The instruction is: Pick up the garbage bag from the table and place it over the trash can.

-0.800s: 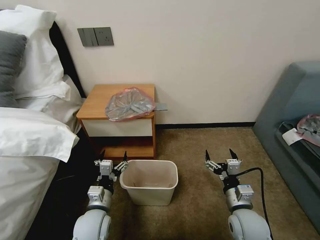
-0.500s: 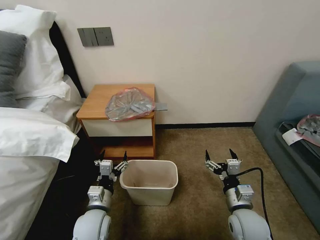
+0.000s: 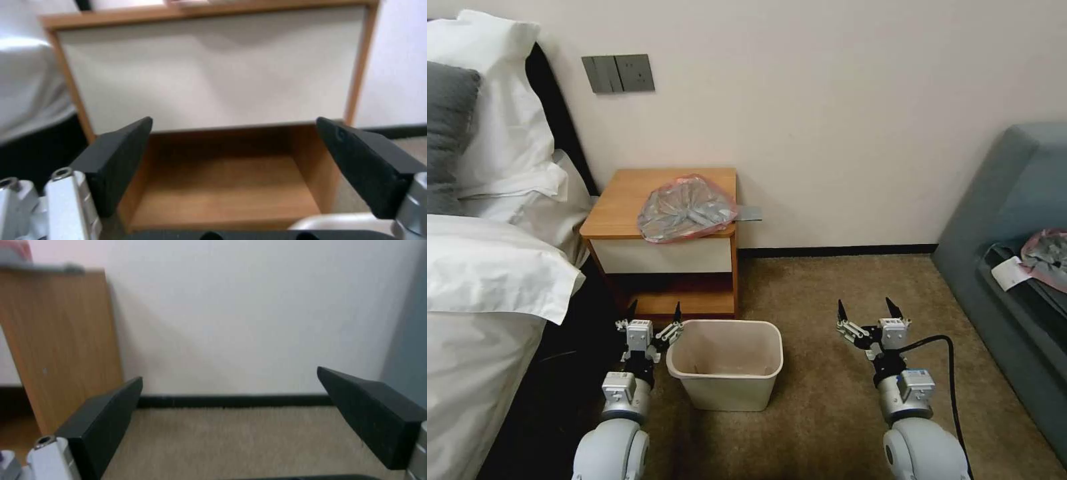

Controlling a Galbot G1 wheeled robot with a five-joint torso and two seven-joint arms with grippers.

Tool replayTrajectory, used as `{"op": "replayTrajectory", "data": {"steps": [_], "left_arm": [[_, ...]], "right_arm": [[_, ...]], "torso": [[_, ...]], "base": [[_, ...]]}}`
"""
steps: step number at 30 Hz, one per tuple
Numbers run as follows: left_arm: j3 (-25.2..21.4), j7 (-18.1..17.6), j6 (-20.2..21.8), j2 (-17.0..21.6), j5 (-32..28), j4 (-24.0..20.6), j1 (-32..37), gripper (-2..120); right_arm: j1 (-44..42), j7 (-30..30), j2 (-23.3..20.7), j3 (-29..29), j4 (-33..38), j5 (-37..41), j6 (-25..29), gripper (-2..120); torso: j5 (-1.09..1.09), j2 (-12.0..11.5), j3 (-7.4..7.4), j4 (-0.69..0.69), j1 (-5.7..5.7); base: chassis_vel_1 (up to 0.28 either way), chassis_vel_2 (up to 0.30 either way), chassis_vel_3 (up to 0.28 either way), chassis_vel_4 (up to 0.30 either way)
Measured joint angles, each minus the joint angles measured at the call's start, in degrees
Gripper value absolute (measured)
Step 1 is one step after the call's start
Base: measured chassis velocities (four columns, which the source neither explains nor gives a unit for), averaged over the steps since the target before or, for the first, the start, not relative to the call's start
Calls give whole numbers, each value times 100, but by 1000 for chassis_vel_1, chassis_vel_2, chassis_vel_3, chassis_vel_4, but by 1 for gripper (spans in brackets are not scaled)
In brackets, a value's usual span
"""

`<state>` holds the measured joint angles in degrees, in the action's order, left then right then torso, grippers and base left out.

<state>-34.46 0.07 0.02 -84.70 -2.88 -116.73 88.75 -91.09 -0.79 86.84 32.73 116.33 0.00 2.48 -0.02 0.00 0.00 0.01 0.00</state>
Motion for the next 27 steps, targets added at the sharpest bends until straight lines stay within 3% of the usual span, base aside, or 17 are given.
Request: {"op": "replayTrajectory", "data": {"steps": [1, 3, 6, 7, 9, 11, 13, 14, 21, 27], "left_arm": [[0, 0, 0, 0, 0, 0, 0, 97], [-535, 0, 4, 223, -486, -417, -17, 99], [-874, 4, 13, 366, -804, -684, -36, 100], [-985, 40, 97, 429, -1015, -856, 8, 100], [-993, 72, 208, 444, -1162, -897, 73, 100], [-980, 80, 217, 446, -1186, -915, 95, 100], [-935, 92, 229, 433, -1213, -916, 132, 100], [-922, 93, 230, 429, -1236, -907, 137, 100], [-805, 67, 289, 453, -1439, -728, 225, 100], [-769, 34, 269, 425, -1481, -615, 366, 100]], "right_arm": [[0, 0, 0, 0, 0, 0, 0, 100], [-437, -130, 152, 204, 308, 1, 377, 100], [-567, -165, 178, 230, 344, -2, 424, 100], [-725, -259, 246, 322, 500, -9, 601, 100], [-1109, -466, 396, 541, 832, -30, 993, 100], [-1288, -568, 465, 637, 987, -41, 1176, 100], [-1443, -534, 534, 732, 1114, -157, 1439, 100], [-1441, -509, 548, 738, 1130, -188, 1496, 100], [-1304, -657, 517, 507, 1388, -56, 1345, 100], [-741, -732, 142, 240, 1077, -232, 1343, 100]], "torso": [[0, 0, 0, 0, 0], [0, 1, 0, -4, 0], [3, 0, 0, -1, 1], [14, 1, -1, 0, 0], [-6, 0, 0, 0, 0], [4, 0, -1, -3, 0], [-4, 0, 0, -3, 1], [5, 0, -1, -1, 0], [1, 0, 0, -2, 0], [3, 0, 0, -1, 0]], "base": [[0, 0, 0, 0], [0, 0, 0, 0], [0, 0, 0, 0], [0, 0, 0, 0], [0, 0, 0, 0], [0, 0, 0, 0], [0, 0, 0, 0], [0, 0, 0, 0], [0, 0, 0, 0], [0, 0, 0, 0]]}}
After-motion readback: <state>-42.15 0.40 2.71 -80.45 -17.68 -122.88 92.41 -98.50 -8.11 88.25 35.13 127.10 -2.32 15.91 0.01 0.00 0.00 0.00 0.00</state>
